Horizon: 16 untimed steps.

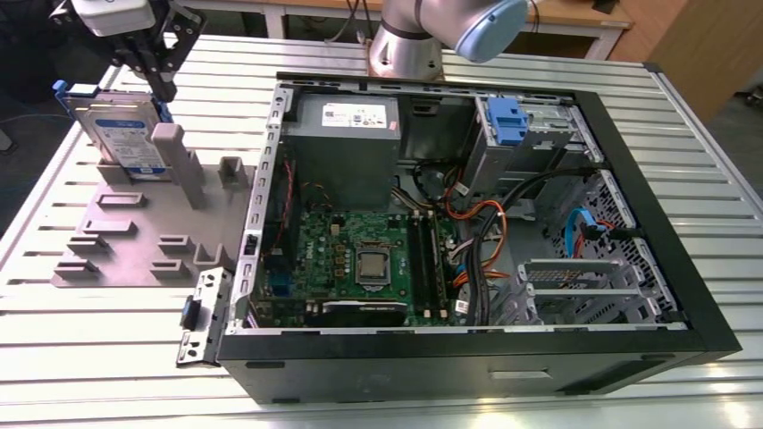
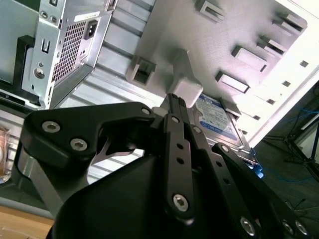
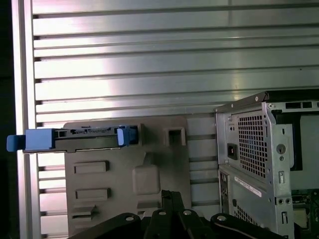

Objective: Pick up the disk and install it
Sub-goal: 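Reach for the disk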

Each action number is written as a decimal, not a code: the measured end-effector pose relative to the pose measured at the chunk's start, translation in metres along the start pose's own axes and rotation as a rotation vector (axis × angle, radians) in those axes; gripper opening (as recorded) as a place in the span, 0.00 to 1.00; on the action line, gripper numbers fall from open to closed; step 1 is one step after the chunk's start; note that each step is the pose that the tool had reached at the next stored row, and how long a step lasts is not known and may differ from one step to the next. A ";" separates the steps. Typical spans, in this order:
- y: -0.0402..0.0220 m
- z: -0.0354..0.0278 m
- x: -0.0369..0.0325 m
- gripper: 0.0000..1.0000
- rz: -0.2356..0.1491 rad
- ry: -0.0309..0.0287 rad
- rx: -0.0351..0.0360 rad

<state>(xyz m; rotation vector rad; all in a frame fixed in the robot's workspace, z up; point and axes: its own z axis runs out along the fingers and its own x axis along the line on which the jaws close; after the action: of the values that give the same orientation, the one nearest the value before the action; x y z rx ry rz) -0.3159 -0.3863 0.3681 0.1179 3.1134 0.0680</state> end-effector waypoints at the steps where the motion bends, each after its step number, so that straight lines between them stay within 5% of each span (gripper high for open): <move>1: 0.0000 0.0000 0.0001 0.11 0.000 0.0000 0.0001; 16: 0.0012 0.0001 0.0057 0.11 0.000 0.0000 0.0000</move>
<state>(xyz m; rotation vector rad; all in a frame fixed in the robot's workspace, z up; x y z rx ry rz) -0.3215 -0.3847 0.3680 0.1180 3.1135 0.0679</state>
